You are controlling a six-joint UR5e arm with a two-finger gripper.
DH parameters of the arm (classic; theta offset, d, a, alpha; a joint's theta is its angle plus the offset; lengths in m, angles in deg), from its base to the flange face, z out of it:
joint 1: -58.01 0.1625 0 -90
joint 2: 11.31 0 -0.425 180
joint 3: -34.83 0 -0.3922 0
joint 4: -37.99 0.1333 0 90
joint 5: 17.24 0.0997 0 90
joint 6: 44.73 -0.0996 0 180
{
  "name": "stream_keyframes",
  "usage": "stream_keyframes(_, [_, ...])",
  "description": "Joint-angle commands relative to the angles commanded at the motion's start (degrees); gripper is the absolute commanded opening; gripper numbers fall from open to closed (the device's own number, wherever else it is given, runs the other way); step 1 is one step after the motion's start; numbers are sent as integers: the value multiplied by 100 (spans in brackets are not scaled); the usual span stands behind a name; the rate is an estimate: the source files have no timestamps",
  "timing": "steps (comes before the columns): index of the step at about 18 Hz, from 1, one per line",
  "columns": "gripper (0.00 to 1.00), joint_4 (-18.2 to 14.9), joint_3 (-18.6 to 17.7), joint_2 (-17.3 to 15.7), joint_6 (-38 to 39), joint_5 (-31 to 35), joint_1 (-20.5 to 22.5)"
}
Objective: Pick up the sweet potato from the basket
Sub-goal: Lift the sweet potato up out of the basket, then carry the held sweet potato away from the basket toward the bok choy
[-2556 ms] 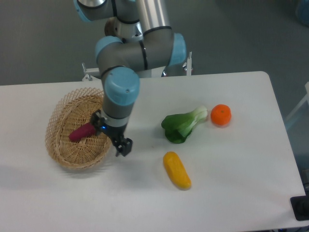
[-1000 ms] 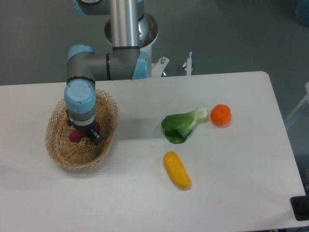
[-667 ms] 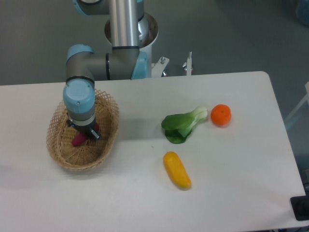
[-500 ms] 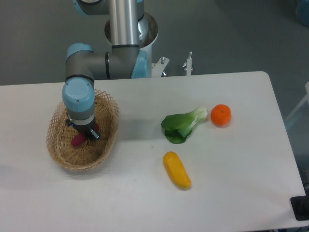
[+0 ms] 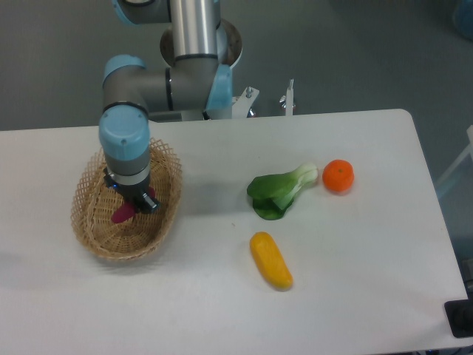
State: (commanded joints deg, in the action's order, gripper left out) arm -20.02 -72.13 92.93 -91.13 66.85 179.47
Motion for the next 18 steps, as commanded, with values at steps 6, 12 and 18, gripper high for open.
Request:
stream_keyframes(6, [11,-26,79,-255,-395,230,492])
stream_keyframes(12, [11,-105,62,-422,-992,230,1177])
stream_keyframes(18, [11,-105,184,-405,-1783,282,1819])
